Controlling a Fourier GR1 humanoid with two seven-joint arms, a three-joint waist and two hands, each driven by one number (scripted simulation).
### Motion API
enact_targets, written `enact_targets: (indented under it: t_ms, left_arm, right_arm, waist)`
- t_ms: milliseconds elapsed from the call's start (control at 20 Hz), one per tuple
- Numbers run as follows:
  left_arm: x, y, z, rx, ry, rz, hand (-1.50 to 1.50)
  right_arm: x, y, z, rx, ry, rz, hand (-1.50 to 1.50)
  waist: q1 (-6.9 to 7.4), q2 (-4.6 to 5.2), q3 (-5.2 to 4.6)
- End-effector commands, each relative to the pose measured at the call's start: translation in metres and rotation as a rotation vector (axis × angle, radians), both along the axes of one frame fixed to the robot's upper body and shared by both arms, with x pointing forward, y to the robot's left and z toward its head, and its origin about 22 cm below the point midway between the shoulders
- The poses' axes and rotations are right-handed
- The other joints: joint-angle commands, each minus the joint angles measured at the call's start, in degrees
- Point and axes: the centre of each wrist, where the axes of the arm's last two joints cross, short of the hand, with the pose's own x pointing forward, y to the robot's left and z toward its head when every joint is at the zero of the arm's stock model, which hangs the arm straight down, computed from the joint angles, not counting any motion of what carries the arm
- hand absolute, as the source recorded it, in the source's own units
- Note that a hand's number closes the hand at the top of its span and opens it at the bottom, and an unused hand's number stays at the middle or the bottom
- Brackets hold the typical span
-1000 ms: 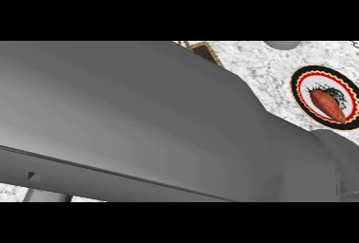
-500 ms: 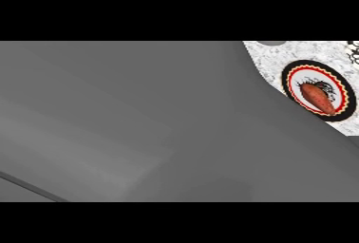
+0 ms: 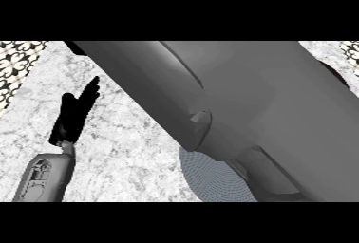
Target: Pick the bell pepper from the placemat and place it in the basket
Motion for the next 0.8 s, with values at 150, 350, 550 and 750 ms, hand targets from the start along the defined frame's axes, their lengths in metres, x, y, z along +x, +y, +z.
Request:
enact_targets:
  t_ms: [150, 350, 550, 750]
  left_arm:
    - [-0.008, 0.008, -0.002, -0.002, -0.008, 0.017, 0.0]
    - [-0.008, -0.002, -0.002, -0.003, -0.018, 0.009, 0.0]
    - [-0.012, 0.014, -0.005, -0.007, -0.001, 0.031, 0.0]
    - [-0.011, -0.006, -0.002, -0.002, -0.004, 0.015, 0.0]
  right_arm:
    - [0.037, -0.038, -0.022, -0.013, 0.049, 0.092, 1.5]
    - [0.043, -0.039, -0.032, 0.003, 0.046, 0.102, 1.5]
    - [0.058, -0.055, -0.057, -0.016, 0.08, 0.125, 1.5]
    - [0.071, -0.065, -0.088, 0.004, 0.126, 0.109, 1.5]
  waist:
    - [-1.17, -0.19, 0.14]
    - [-0.79, -0.04, 0.1]
    - [-1.18, -0.18, 0.14]
    - [-1.15, -0.15, 0.16]
